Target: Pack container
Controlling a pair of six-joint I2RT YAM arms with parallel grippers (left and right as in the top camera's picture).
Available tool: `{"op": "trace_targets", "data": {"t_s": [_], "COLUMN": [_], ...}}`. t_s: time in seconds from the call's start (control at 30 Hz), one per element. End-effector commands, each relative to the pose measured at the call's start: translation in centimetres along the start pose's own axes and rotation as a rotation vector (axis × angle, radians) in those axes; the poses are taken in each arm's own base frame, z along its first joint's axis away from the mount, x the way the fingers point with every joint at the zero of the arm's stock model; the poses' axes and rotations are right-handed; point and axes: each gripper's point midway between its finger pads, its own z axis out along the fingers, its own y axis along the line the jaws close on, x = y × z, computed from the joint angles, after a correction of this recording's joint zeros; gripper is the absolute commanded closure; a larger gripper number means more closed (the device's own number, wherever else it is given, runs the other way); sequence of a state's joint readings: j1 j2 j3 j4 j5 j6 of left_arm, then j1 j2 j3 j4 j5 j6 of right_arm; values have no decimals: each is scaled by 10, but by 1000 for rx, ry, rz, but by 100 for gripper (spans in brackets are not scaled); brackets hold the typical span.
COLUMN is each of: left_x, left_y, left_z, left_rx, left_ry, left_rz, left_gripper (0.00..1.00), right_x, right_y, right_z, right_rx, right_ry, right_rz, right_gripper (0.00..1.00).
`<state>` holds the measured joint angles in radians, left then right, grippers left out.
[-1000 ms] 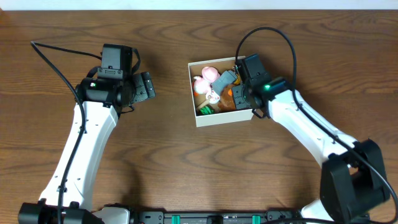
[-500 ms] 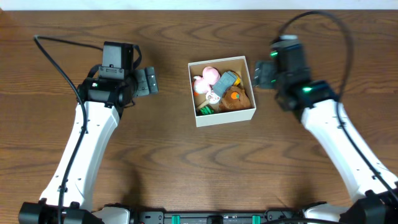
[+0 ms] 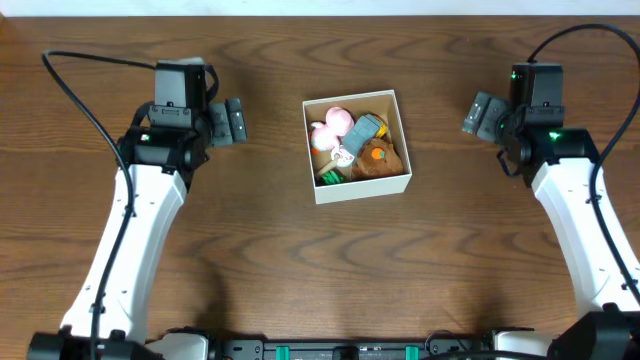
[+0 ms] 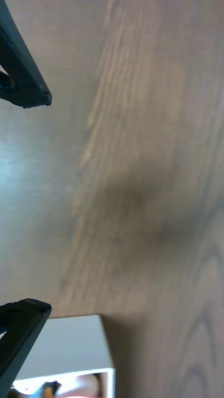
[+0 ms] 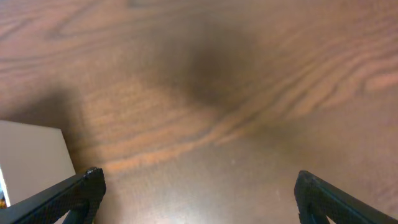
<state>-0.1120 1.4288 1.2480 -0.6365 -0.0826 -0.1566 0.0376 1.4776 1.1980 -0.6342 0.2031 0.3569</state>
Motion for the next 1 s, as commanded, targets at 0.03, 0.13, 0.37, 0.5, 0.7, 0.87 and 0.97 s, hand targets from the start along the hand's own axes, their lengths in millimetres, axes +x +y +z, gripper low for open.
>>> {"op": "trace_targets", "data": {"t_s": [0.03,0.13,0.37,0.5,0.7,0.87,0.97], "left_x": [11,32,74,93,114,117,117], "left_y": [10,15,27,32,36,36,36], "left_z": [-26,-38,-67,-84,-90,-86,-84], "left_rx": [-5,10,60,92,113,108,106], "left_ry": [-44,-68,-225,-316,-372,-356,-346], "left_rz": [-21,-30,-152,-158,-162,-159,-158], "left_gripper": [2,2,2,2,2,2,2], "right_x": [-1,6,46,77,106,120,126], "right_y": [1,1,5,4,-7,-14,-17], "right_z": [-27,-48,-95,-107,-114,-107,-104], "right_rx": [-20,-6,-45,-98,-156,-152,-135], "right_ry": [-49,-102,-256,-299,-336,-319,-294], "right_rz": [33,14,-38,-67,-63,-58,-73], "right_gripper": [1,1,1,1,1,1,1]}}
